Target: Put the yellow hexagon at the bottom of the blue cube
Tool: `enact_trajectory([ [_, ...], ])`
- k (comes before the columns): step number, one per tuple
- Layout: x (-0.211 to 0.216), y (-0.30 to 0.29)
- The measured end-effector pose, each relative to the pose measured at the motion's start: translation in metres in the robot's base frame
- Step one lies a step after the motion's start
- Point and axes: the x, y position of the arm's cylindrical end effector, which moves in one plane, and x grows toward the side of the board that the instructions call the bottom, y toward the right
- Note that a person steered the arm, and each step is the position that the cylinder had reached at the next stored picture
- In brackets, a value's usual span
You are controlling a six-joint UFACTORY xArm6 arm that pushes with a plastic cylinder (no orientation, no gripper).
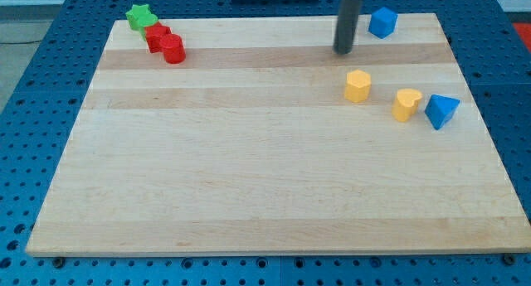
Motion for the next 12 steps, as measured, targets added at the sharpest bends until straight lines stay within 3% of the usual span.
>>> enact_trajectory([
  [3,0.107,-0.019],
  [4,0.111,0.002],
  [7,0.050,0.049],
  [9,0.065,0.091],
  [12,0.004,0.069],
])
